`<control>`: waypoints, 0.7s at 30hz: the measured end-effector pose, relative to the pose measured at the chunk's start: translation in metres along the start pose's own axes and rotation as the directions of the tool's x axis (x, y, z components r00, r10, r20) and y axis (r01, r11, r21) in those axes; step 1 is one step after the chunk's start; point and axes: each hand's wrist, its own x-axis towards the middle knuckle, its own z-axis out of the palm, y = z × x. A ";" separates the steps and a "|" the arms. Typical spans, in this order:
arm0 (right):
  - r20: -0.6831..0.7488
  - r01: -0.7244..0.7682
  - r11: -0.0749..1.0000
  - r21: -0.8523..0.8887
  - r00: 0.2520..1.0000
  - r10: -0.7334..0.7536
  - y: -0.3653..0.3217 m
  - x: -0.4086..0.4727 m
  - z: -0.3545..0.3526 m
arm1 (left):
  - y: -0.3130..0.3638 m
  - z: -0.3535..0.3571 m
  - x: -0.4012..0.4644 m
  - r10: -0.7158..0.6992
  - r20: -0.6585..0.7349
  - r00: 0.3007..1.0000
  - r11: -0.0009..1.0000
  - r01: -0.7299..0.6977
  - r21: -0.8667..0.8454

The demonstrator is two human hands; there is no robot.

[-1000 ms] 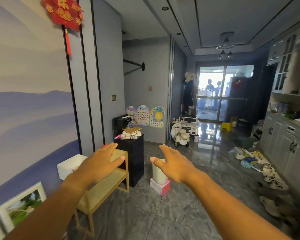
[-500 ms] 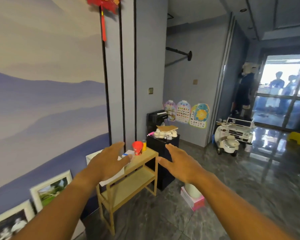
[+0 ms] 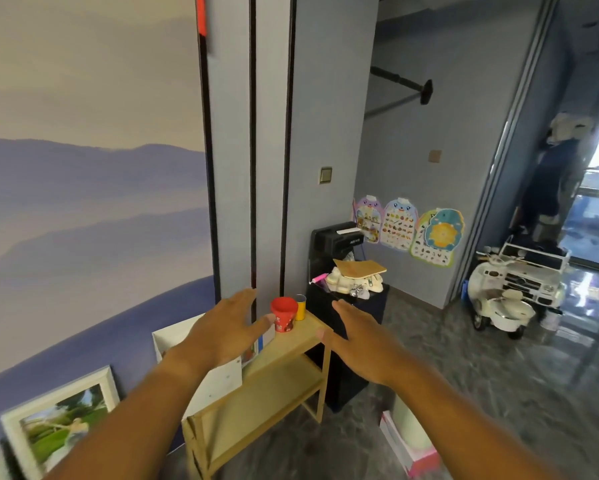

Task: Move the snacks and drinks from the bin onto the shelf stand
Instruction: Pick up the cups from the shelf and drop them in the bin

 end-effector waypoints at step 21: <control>0.285 0.122 0.977 0.175 0.944 -0.169 0.182 0.404 0.049 | -0.039 0.127 0.326 -0.350 0.003 0.937 0.937 0.350 -0.006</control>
